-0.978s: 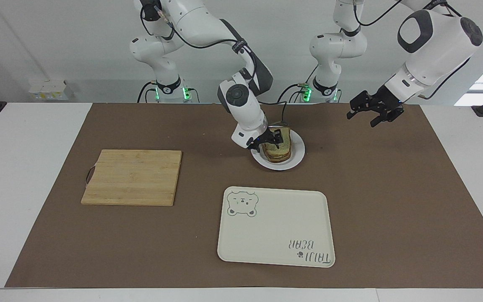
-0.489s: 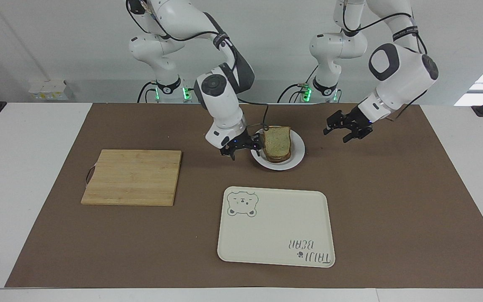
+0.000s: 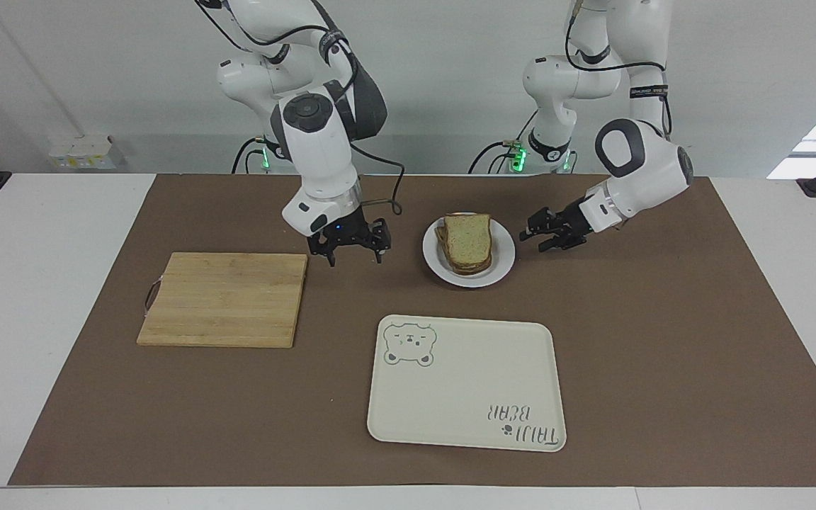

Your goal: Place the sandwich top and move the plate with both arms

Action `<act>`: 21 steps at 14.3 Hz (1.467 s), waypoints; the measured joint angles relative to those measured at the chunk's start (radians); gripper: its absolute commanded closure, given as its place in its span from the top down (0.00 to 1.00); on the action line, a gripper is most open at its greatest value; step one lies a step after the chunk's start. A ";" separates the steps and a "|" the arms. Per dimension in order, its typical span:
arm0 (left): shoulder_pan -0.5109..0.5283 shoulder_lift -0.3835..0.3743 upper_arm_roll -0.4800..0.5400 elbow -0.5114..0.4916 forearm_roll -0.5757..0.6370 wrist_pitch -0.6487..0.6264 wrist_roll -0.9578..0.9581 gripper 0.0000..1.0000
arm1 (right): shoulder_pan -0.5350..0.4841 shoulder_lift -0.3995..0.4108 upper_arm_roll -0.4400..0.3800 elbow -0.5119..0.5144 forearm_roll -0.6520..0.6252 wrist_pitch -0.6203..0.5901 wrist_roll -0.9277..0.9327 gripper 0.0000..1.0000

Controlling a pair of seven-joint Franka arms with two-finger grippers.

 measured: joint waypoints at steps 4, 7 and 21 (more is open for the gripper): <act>-0.103 0.003 -0.002 -0.064 -0.090 0.075 0.039 0.55 | -0.081 -0.055 -0.001 0.015 -0.012 -0.058 -0.017 1.00; -0.115 0.003 0.001 -0.077 -0.091 0.092 0.040 0.53 | -0.151 -0.115 -0.002 0.020 -0.012 -0.108 -0.086 1.00; -0.147 0.068 0.007 -0.064 -0.174 0.126 0.049 0.00 | -0.266 -0.231 -0.008 0.139 -0.077 -0.279 -0.132 1.00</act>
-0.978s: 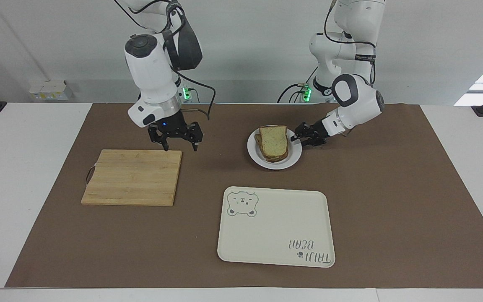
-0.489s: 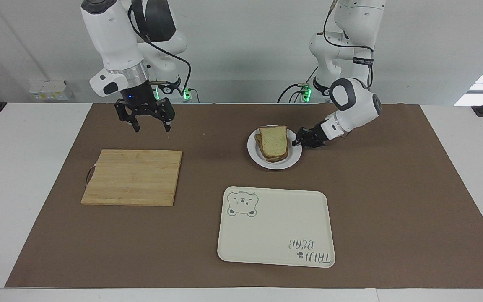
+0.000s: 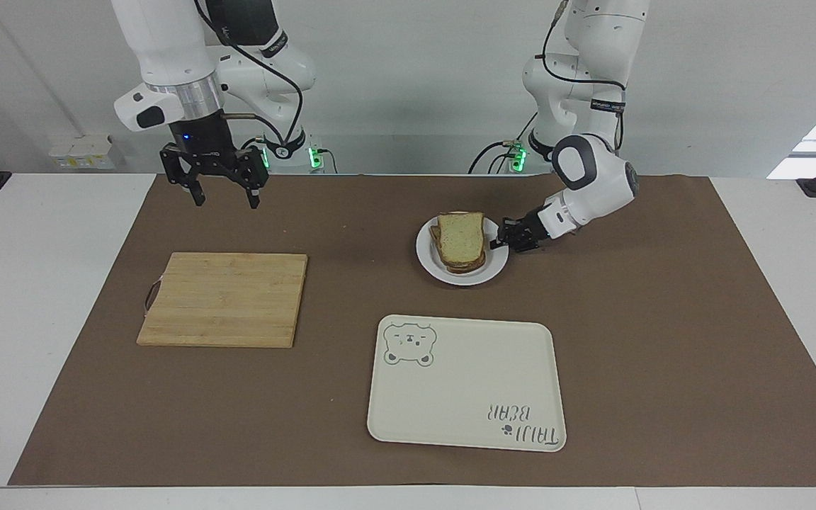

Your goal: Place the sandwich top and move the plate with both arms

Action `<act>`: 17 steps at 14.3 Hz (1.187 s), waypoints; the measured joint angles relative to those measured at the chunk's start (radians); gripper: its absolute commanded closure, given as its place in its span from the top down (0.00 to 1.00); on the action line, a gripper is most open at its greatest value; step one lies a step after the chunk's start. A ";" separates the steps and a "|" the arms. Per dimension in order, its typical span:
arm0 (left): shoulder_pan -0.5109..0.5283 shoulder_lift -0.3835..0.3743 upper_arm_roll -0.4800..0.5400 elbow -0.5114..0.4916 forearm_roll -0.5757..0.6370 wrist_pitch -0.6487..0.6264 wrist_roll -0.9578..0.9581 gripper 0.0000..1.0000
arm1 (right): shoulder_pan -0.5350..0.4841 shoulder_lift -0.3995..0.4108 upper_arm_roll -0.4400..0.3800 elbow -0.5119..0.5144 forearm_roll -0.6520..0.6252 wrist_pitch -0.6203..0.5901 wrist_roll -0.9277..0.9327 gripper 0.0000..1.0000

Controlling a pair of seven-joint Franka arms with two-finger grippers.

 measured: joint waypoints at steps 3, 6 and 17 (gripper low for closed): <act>0.040 0.019 0.006 0.044 -0.001 -0.062 0.000 0.00 | -0.029 -0.001 -0.001 0.051 0.000 -0.049 -0.002 1.00; 0.092 0.054 0.011 0.112 -0.001 -0.126 -0.010 0.00 | -0.059 -0.002 -0.002 0.088 0.000 -0.104 -0.002 1.00; 0.165 0.150 0.013 0.302 -0.079 -0.211 -0.074 0.00 | -0.106 -0.024 0.004 0.060 -0.015 -0.182 -0.059 1.00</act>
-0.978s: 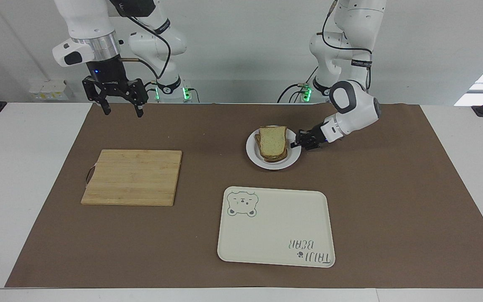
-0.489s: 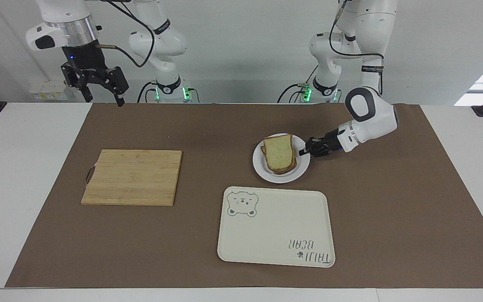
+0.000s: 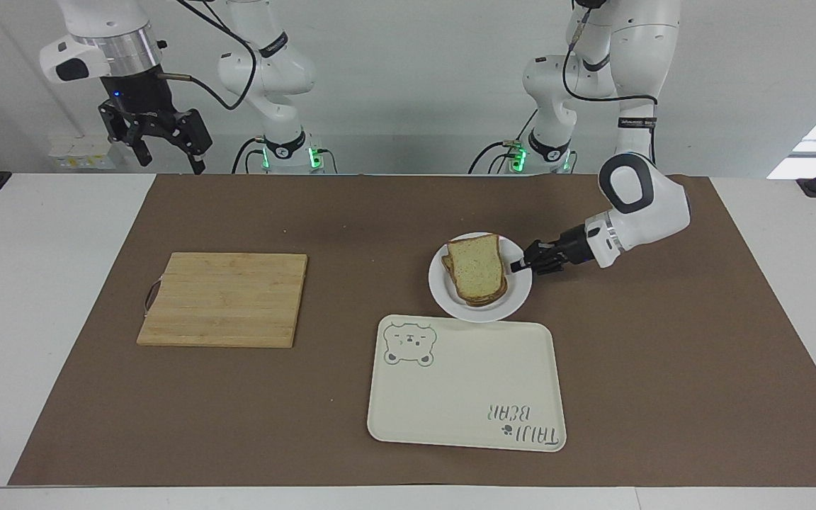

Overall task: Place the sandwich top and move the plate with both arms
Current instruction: 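Slide the white plate with the left gripper onto the cream tray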

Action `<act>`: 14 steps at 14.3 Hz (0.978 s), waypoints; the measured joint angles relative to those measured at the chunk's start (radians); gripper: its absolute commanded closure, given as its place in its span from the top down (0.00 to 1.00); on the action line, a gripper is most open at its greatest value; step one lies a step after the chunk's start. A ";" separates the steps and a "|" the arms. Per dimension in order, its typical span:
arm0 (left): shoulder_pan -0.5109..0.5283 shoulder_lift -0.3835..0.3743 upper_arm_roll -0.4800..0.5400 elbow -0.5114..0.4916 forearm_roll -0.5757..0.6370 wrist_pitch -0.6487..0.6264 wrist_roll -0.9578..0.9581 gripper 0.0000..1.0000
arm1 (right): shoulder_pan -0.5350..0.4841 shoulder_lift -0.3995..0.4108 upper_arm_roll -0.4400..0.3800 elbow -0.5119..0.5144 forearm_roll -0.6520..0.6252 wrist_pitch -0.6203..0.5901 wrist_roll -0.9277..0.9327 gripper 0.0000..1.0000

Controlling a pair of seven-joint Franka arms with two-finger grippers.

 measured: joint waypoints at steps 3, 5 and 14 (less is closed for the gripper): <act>0.001 0.046 -0.007 0.097 -0.026 0.002 -0.074 0.00 | 0.001 0.000 0.011 -0.034 0.000 -0.001 -0.041 1.00; -0.001 0.090 -0.014 0.181 -0.027 0.004 -0.113 0.00 | 0.005 0.000 0.020 -0.036 0.000 -0.001 -0.041 1.00; -0.038 0.368 -0.021 0.549 0.008 -0.026 -0.176 0.00 | 0.000 0.000 0.007 -0.040 0.026 -0.004 -0.042 1.00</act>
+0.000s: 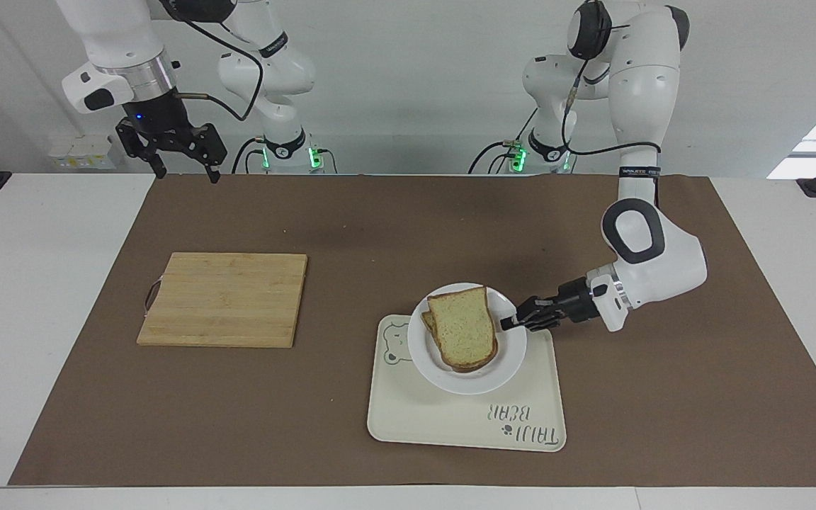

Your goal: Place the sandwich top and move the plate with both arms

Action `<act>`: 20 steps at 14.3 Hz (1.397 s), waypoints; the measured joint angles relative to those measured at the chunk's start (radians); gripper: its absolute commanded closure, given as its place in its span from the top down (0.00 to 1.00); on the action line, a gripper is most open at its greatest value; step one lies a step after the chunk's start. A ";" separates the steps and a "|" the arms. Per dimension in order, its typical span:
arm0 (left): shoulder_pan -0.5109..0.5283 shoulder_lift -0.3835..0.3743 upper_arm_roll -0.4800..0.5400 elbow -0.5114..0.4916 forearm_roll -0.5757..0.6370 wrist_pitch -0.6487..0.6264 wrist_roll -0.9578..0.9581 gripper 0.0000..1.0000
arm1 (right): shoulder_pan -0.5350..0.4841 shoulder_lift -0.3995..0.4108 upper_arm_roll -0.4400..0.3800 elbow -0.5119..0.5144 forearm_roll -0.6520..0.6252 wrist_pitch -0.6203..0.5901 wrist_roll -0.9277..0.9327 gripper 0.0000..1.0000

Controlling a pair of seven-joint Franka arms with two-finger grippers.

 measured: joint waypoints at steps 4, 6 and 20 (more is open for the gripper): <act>-0.001 0.078 0.001 0.067 0.012 0.014 0.000 0.00 | 0.000 0.000 -0.001 0.000 0.011 -0.035 -0.027 1.00; -0.005 0.099 -0.002 0.079 0.038 0.030 0.000 0.00 | -0.002 0.000 -0.003 0.002 0.001 -0.043 -0.081 1.00; -0.040 0.062 0.036 0.087 0.151 0.155 -0.060 1.00 | -0.006 0.002 -0.004 0.010 -0.007 -0.044 -0.098 1.00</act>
